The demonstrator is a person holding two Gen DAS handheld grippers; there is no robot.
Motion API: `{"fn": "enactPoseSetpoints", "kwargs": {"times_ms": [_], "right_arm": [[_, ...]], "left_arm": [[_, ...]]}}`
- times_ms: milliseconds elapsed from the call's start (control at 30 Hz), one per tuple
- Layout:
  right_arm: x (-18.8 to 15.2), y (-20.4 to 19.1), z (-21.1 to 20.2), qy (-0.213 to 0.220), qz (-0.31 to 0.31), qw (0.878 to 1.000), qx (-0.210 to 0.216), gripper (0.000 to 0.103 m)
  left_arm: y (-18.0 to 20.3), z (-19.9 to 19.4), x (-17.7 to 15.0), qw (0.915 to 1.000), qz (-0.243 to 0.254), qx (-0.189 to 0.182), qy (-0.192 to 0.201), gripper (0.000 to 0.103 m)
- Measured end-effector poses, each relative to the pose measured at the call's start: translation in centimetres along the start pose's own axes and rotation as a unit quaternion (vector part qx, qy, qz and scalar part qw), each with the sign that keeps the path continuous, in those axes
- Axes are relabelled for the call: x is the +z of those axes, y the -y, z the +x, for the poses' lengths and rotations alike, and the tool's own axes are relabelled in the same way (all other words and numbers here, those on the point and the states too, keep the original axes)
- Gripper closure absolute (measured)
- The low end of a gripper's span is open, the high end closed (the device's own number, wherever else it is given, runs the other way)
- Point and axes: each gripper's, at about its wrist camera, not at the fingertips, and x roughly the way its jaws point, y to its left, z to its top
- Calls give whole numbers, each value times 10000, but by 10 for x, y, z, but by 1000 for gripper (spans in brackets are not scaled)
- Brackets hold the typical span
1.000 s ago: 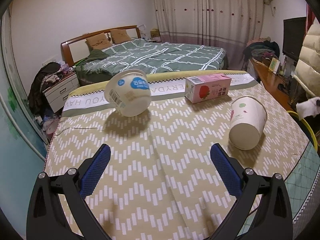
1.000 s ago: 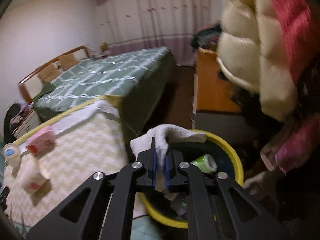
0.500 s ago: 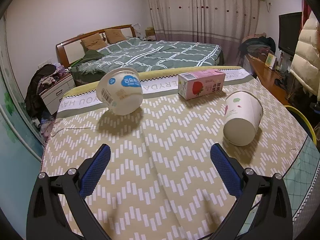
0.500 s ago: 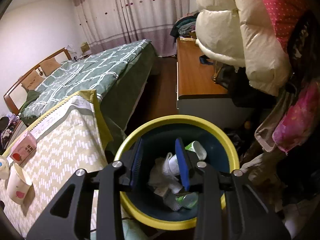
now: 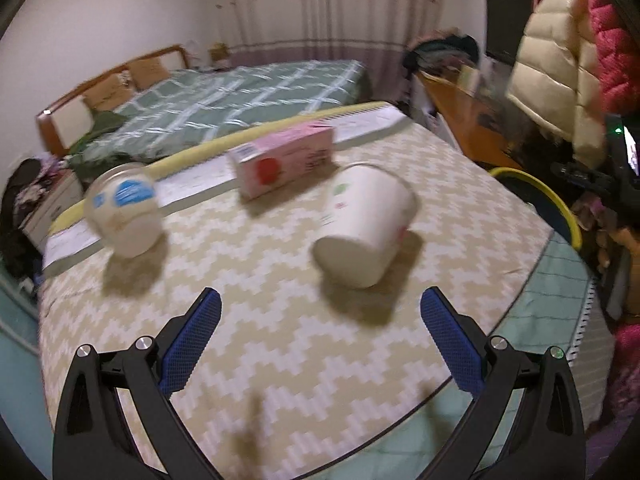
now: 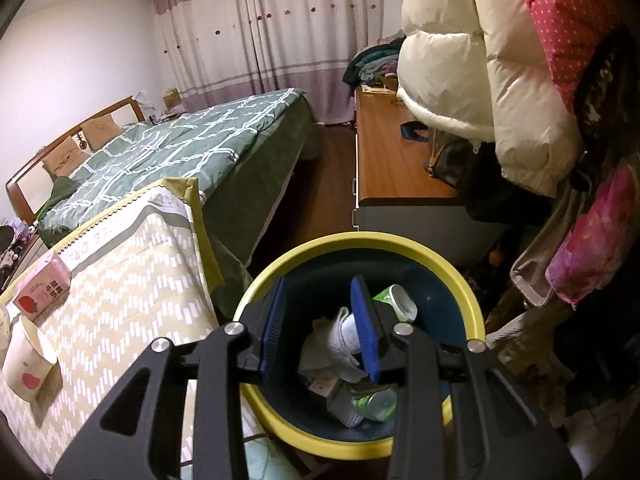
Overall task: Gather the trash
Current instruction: 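Grasp the white paper cup with the left tool and lift it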
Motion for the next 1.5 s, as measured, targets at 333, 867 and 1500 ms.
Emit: {"fn": "enactPoseSetpoints", "kwargs": {"times_ms": [333,867,1500], "right_arm": [[1,2,4,-107,42,9999,66,70],[1,2,7,-177,114,9995,216,70],[-4,56,-34,8,-10,9992,402,62]], "left_arm": [[31,62,45,9955,749,-168,-555,5],[36,111,66,9851,1025,-502,-1284,28],[148,77,112,9798,1387,-1324,-567,38]]}}
